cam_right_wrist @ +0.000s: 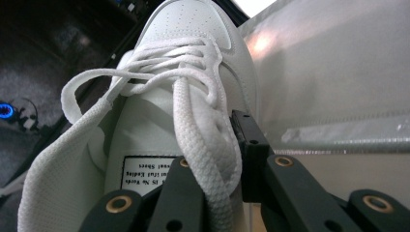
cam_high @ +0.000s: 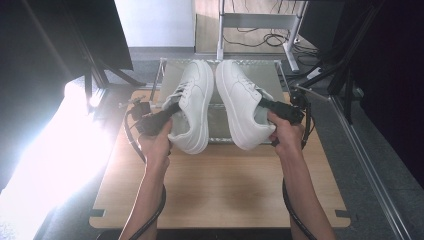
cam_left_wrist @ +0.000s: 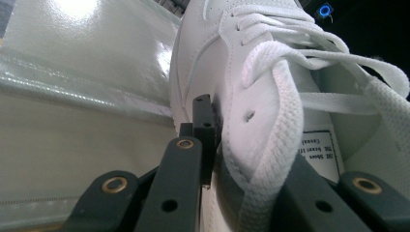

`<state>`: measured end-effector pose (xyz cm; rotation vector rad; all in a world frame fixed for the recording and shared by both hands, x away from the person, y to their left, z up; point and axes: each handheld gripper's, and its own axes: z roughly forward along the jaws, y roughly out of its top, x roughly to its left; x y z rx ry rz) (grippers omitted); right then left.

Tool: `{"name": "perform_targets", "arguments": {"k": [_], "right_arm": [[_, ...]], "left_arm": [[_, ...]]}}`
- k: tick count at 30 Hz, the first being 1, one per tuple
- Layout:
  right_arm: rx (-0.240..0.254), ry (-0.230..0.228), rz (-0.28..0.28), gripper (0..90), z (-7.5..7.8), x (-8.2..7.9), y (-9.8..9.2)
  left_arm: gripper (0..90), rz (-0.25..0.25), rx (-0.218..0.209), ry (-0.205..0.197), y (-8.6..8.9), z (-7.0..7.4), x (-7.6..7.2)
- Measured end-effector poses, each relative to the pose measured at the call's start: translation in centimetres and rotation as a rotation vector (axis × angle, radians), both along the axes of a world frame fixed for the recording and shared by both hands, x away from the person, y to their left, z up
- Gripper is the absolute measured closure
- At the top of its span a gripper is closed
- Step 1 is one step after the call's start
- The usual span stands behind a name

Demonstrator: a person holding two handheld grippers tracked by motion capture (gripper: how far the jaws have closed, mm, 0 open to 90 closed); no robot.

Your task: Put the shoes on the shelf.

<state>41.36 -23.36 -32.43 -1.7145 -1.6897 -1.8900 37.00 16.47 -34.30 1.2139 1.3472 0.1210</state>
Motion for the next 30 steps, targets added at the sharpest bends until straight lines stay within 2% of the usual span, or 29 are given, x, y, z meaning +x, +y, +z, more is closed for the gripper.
{"name": "perform_targets", "arguments": {"k": [8,16,25,30], "right_arm": [[0.022,0.014,-0.061,83.5,0.4,1.6,0.0],[0.056,0.042,-0.104,83.3,0.5,3.2,0.4],[0.02,0.054,-0.16,83.3,0.9,5.3,1.2],[-0.007,0.061,-0.183,83.1,1.1,6.4,1.5]], "left_arm": [[83.4,0.025,-0.018,0.028,0.0,0.3,2.0],[83.4,0.045,-0.045,0.037,-0.6,1.0,4.0],[83.4,0.06,-0.052,0.062,-1.9,1.3,6.6],[83.4,0.079,-0.053,0.089,-2.3,1.5,8.2]]}}
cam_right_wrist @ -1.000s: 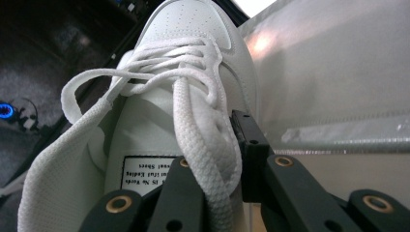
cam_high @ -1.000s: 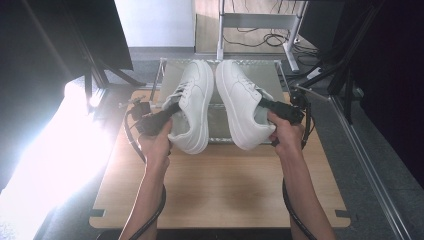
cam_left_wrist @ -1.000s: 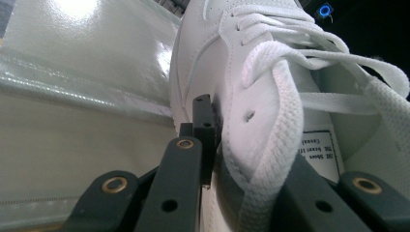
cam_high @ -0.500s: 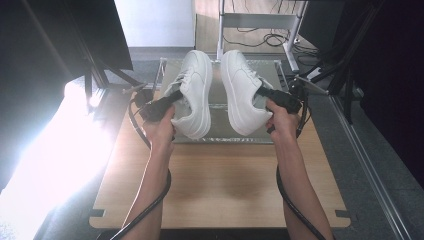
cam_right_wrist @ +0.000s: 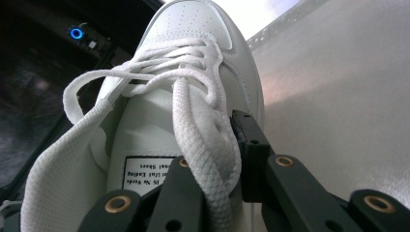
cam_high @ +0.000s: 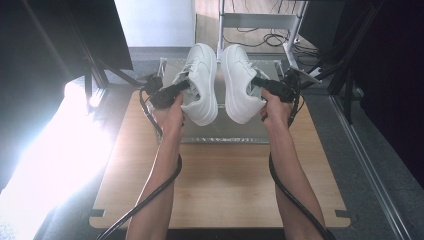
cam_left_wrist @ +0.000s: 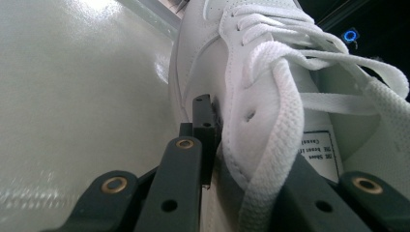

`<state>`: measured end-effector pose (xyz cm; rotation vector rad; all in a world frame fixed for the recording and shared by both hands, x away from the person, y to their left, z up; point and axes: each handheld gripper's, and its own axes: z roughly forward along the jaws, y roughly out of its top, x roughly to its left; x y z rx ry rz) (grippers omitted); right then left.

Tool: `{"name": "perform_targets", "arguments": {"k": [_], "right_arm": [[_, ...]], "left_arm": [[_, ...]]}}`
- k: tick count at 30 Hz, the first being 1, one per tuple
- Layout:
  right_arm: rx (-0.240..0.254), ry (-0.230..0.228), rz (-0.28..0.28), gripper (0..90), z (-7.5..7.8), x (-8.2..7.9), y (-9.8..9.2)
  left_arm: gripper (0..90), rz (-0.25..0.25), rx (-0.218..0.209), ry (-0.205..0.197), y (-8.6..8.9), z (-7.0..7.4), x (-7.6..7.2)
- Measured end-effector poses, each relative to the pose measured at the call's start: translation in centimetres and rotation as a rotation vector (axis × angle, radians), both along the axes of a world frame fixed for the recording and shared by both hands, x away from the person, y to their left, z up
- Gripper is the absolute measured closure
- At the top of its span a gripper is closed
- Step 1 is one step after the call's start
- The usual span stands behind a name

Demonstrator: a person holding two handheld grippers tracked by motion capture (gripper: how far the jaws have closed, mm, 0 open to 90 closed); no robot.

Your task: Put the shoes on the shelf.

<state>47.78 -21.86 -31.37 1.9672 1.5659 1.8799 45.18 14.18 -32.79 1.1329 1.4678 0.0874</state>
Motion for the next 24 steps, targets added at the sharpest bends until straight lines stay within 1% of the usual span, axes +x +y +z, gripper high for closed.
{"name": "perform_targets", "arguments": {"k": [3,4,5,7,10,12,15,19,20,22,24], "right_arm": [[-0.003,0.001,-0.01,83.0,-0.1,0.6,0.2],[0.003,0.009,-0.015,83.0,-0.1,0.8,0.3],[-0.005,0.011,-0.018,82.9,-0.2,1.0,0.5],[-0.004,0.013,-0.025,82.5,-0.2,1.3,0.7],[-0.01,0.019,-0.026,81.9,-0.1,1.6,1.0],[-0.014,0.022,-0.039,81.6,0.0,1.8,1.2],[-0.021,0.023,-0.054,79.9,0.1,2.1,1.5],[-0.038,0.021,-0.05,77.3,0.4,2.3,2.2],[-0.042,0.018,-0.053,76.6,0.4,2.3,2.5],[-0.053,0.02,-0.057,75.6,0.5,2.3,2.8],[-0.056,0.023,-0.063,74.2,0.5,2.3,3.0]], "left_arm": [[83.3,0.008,0.002,0.01,-0.2,0.4,0.8],[83.1,0.011,0.009,0.019,-0.3,0.6,1.1],[83.0,0.014,0.018,0.024,-0.4,0.7,1.3],[83.0,0.022,0.041,0.033,-0.5,1.1,1.7],[82.7,0.035,0.063,0.039,-0.5,1.5,2.2],[82.7,0.037,0.068,0.044,-0.5,1.6,2.4],[82.3,0.042,0.079,0.061,-0.5,1.6,2.8],[81.4,0.045,0.079,0.084,-0.6,1.6,3.2],[81.2,0.043,0.084,0.086,-0.6,1.6,3.3],[80.6,0.042,0.109,0.089,-0.9,1.8,3.4],[79.1,0.044,0.112,0.089,-1.0,1.8,3.4]]}}
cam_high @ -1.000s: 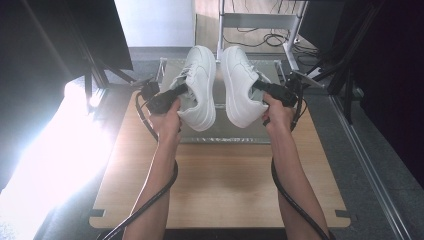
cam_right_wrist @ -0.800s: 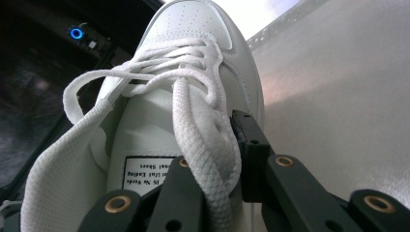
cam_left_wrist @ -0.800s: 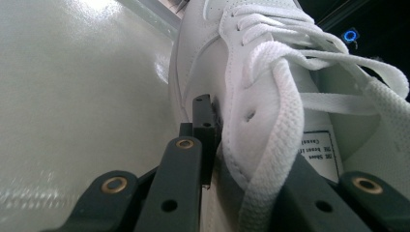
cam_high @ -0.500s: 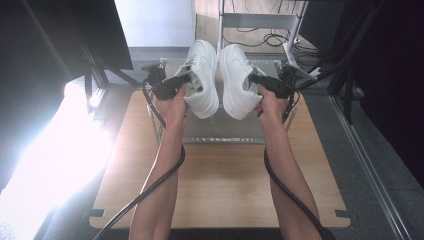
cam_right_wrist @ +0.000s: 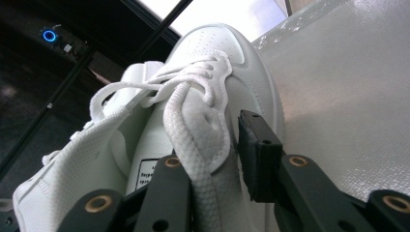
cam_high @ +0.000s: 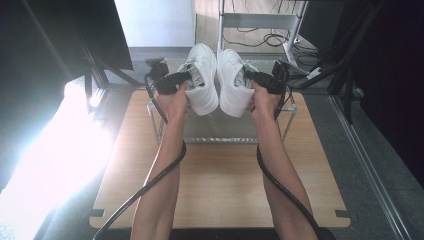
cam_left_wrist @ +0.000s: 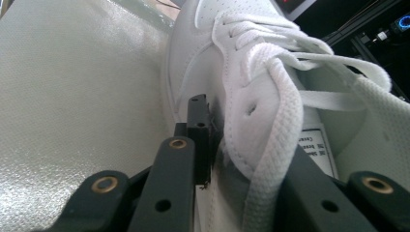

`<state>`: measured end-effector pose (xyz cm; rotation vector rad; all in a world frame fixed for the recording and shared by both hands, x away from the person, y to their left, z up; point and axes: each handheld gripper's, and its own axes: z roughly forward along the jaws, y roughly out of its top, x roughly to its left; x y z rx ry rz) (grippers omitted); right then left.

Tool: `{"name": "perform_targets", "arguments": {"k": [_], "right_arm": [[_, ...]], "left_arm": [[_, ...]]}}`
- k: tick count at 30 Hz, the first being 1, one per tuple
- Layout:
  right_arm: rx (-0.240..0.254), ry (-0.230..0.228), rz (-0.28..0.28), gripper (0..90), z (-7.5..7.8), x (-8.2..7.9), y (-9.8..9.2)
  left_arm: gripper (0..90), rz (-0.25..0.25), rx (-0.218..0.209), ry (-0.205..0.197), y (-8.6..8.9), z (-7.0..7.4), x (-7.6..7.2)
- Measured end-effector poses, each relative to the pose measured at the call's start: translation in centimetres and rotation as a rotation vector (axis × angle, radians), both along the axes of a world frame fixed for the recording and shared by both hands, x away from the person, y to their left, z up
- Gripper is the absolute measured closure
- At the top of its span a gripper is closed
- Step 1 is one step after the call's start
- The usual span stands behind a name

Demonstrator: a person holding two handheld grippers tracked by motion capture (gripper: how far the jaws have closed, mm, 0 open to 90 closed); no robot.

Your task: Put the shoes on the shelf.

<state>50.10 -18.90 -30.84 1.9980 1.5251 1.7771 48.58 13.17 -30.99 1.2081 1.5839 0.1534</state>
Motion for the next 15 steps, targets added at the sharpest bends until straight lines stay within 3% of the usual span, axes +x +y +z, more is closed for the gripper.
{"name": "perform_targets", "arguments": {"k": [8,13,15], "right_arm": [[-0.017,-0.006,-0.013,66.8,0.11,-0.11,0.83],[0.005,0.002,-0.006,61.3,-0.02,-0.07,0.78],[-0.007,-0.002,-0.011,60.6,0.15,-0.19,0.97]], "left_arm": [[73.4,-0.014,0.017,-0.001,-0.2,0.08,0.26],[64.8,-0.038,-0.004,-0.011,-0.31,0.01,0.41],[64.1,-0.048,0.012,-0.017,-0.5,0.15,0.41]]}}
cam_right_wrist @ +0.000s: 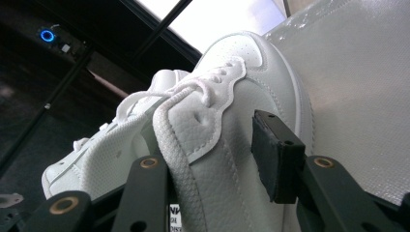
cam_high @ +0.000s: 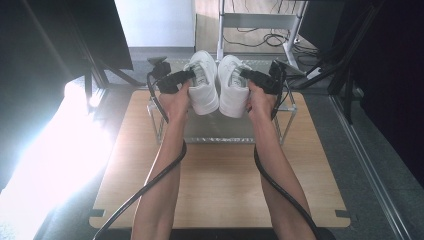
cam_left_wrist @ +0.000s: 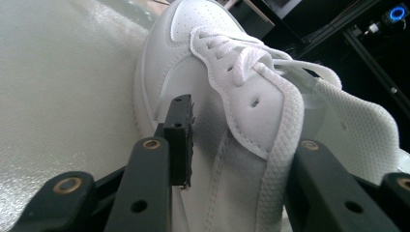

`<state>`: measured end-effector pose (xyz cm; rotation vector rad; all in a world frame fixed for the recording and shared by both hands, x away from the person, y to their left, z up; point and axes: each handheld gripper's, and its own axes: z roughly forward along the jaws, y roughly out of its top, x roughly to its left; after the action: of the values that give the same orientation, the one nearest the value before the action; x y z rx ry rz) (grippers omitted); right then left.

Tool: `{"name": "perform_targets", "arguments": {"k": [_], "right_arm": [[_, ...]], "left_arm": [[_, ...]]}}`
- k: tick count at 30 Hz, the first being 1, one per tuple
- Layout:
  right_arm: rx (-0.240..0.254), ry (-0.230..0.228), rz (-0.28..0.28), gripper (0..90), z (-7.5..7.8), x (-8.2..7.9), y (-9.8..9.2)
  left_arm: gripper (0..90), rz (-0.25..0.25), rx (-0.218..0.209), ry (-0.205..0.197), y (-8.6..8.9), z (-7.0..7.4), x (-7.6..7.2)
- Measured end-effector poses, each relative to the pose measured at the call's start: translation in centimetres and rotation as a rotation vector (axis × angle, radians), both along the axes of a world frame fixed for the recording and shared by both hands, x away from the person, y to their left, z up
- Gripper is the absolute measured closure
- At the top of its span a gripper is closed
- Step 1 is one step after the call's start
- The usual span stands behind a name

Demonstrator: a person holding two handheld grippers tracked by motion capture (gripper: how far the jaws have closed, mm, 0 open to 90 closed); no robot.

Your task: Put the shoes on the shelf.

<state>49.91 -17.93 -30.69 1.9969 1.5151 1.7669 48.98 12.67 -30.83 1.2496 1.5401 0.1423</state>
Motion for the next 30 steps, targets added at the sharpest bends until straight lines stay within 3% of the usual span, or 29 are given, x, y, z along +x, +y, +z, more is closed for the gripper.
{"name": "perform_targets", "arguments": {"k": [5,7,9,17,20,23,27,30], "right_arm": [[-0.038,0.002,0.007,55.8,0.3,-0.1,0.5],[-0.042,-0.002,0.01,50.4,0.3,0.0,0.6],[-0.013,-0.01,0.045,42.1,0.3,0.2,0.6],[0.044,-0.055,0.095,32.1,0.2,0.1,0.2],[0.047,-0.069,0.123,31.8,0.1,0.0,-0.1],[0.087,-0.074,0.149,31.7,-0.1,0.0,-0.7],[0.087,-0.077,0.177,31.9,-0.1,-0.3,-1.2],[0.084,-0.073,0.184,38.3,-0.2,-0.3,-1.4]], "left_arm": [[58.8,-0.021,0.029,-0.004,-0.5,0.3,0.1],[56.8,-0.033,0.019,-0.01,-0.4,0.3,0.2],[51.8,-0.047,0.017,-0.02,-0.4,0.3,0.2],[38.3,-0.075,0.047,-0.06,-0.8,1.0,-0.1],[37.4,-0.079,0.036,-0.067,-0.6,1.0,-0.2],[36.7,-0.083,0.037,-0.071,-0.4,1.1,-0.2],[36.5,-0.088,0.033,-0.076,-0.1,1.2,-0.5],[40.7,-0.079,0.058,-0.071,0.1,1.3,-0.8]]}}
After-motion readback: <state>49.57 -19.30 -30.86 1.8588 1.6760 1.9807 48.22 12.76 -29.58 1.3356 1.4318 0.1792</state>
